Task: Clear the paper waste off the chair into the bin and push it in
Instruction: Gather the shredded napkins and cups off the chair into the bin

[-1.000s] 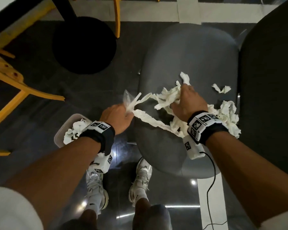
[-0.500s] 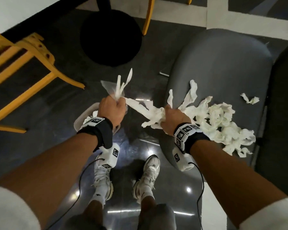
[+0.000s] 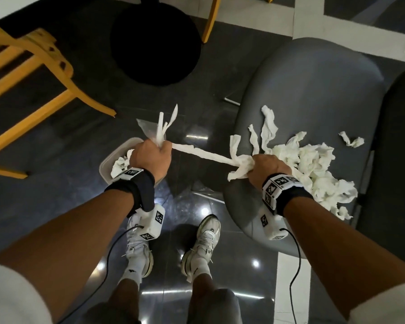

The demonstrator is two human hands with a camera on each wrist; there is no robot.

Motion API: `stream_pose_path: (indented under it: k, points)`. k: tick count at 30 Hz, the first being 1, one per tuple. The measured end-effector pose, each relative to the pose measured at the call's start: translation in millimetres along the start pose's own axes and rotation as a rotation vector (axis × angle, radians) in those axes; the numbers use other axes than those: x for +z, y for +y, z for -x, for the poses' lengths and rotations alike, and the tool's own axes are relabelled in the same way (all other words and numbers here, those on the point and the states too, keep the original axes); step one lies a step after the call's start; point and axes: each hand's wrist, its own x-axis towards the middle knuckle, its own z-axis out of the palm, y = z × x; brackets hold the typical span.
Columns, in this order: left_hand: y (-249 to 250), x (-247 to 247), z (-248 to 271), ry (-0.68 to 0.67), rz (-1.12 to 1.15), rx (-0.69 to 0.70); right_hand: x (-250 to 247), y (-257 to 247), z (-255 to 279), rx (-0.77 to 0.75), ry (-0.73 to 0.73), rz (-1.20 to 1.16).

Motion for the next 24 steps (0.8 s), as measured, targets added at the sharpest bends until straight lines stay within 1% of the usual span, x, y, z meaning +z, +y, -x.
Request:
stream_pose_path:
  k: [2, 4, 6, 9, 11, 12, 14, 16, 18, 20, 21, 24]
  points:
    - [6, 5, 0, -0.05, 0.027, -0.05, -4, 2, 4, -0.02, -0.007, -0.11]
    - [13, 11, 3, -0.095, 0.082, -0.071, -10, -1, 7, -0.072, 0.047, -0.216]
    - [19, 20, 6, -0.184, 0.084, -0.032, -15, -9, 8, -0.147, 0.084, -0.317]
    - [30, 36, 15, -0.383, 0.085, 0.067, -21, -28, 10, -0.25, 0.109, -0.469]
    - [39, 41, 23, -0.515, 0.152, 0.168, -22, -42, 12, -0.271, 0.094, -0.585]
    - [42, 41, 28, -0.576, 0.181, 0.197, -23, -49, 14, -0.266, 0.073, -0.643]
    - [48, 40, 35, -0.671, 0.216, 0.209, -21, -60, 16, -0.23, 0.002, -0.756]
    - [54, 39, 40, -0.713, 0.263, 0.191, -20, -66, 18, -0.171, -0.052, -0.888]
    - [53, 38, 40, -0.75, 0.365, 0.17, -19, -68, 21, -0.148, -0.082, -0.992]
    - [52, 40, 40, -0.774, 0.459, 0.139, -19, -66, 22, -0.183, -0.085, -1.019]
    - [52, 42, 40, -0.774, 0.487, 0.12, -18, -64, 22, -0.17, -0.101, -1.015]
    - [50, 49, 39, -0.723, 0.527, 0.068, -16, -62, 24, -0.069, -0.175, -0.986]
